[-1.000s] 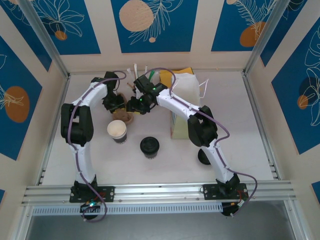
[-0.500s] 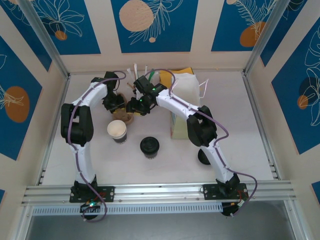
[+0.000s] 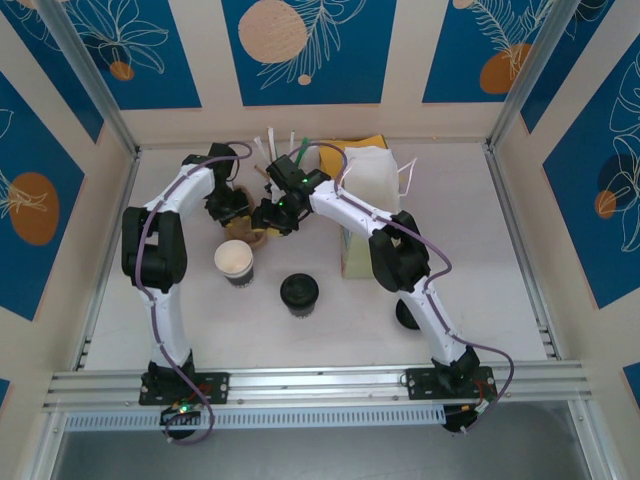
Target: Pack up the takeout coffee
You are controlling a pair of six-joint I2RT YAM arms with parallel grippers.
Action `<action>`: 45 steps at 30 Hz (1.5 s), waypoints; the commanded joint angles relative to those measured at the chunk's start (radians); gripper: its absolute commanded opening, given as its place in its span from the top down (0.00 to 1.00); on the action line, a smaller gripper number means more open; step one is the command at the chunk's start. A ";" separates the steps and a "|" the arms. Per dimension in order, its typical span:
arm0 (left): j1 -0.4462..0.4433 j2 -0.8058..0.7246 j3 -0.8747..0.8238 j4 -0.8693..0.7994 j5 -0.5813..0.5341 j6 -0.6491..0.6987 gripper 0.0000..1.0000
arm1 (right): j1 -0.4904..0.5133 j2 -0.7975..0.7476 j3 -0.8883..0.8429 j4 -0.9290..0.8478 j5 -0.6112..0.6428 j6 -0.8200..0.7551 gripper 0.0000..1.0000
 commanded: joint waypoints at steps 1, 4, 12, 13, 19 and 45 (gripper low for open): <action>-0.013 0.012 0.008 -0.040 0.045 -0.020 0.68 | 0.003 0.020 0.034 0.010 -0.058 0.017 0.57; -0.013 0.006 0.008 -0.039 0.059 -0.027 0.68 | 0.003 0.025 0.031 0.011 -0.061 0.019 0.57; -0.013 -0.020 0.015 -0.056 0.070 -0.032 0.68 | 0.003 0.031 0.015 -0.003 -0.047 0.018 0.56; -0.011 -0.024 0.016 -0.059 0.073 -0.033 0.68 | 0.002 0.031 0.010 -0.001 -0.047 0.018 0.56; -0.011 -0.038 0.030 -0.073 0.084 -0.034 0.68 | 0.001 0.027 0.002 -0.008 -0.033 0.015 0.56; -0.006 -0.090 0.049 -0.099 0.015 -0.039 0.69 | 0.009 -0.085 0.050 -0.075 0.053 -0.077 0.48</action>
